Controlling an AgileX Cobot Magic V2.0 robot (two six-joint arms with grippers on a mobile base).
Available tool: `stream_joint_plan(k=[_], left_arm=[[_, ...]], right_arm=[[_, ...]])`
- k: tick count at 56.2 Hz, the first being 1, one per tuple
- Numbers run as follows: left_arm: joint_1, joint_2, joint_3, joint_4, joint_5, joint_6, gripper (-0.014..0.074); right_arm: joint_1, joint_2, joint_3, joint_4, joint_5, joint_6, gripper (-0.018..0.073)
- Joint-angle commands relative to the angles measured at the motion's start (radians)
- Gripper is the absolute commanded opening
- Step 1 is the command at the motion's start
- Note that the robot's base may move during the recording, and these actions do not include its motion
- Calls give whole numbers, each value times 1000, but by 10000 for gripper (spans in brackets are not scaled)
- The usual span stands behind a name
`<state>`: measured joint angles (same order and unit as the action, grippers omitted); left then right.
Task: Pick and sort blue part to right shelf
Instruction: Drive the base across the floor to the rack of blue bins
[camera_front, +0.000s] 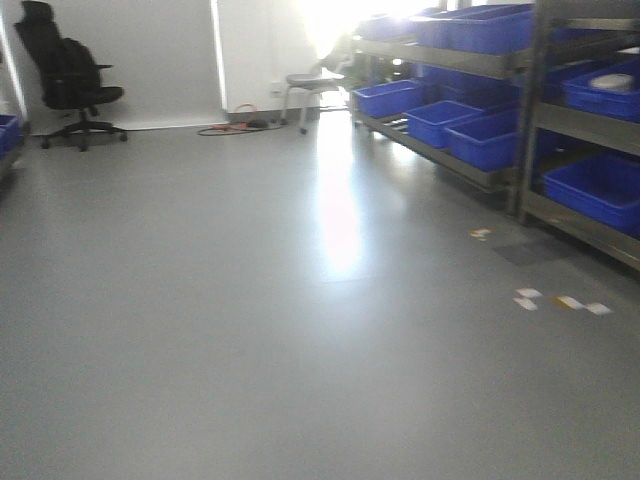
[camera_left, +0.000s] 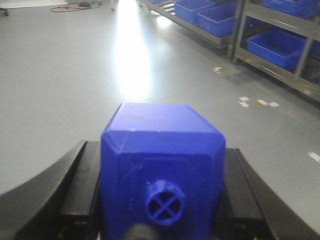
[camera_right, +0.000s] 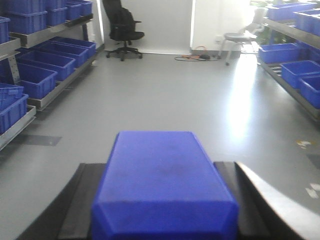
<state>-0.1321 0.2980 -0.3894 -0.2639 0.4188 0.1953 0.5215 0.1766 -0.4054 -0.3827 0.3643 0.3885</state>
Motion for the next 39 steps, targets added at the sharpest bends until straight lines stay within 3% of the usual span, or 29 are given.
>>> stream_joint_plan(k=[1,39], left_arm=[[-4,8,-31,-11,-88,1,242],[-4,8,-31,-11,-88,1,242]], right_arm=[[1,12,-30,-23,-93,-5,195],[1,12,-30,-23,-93,-5,195]])
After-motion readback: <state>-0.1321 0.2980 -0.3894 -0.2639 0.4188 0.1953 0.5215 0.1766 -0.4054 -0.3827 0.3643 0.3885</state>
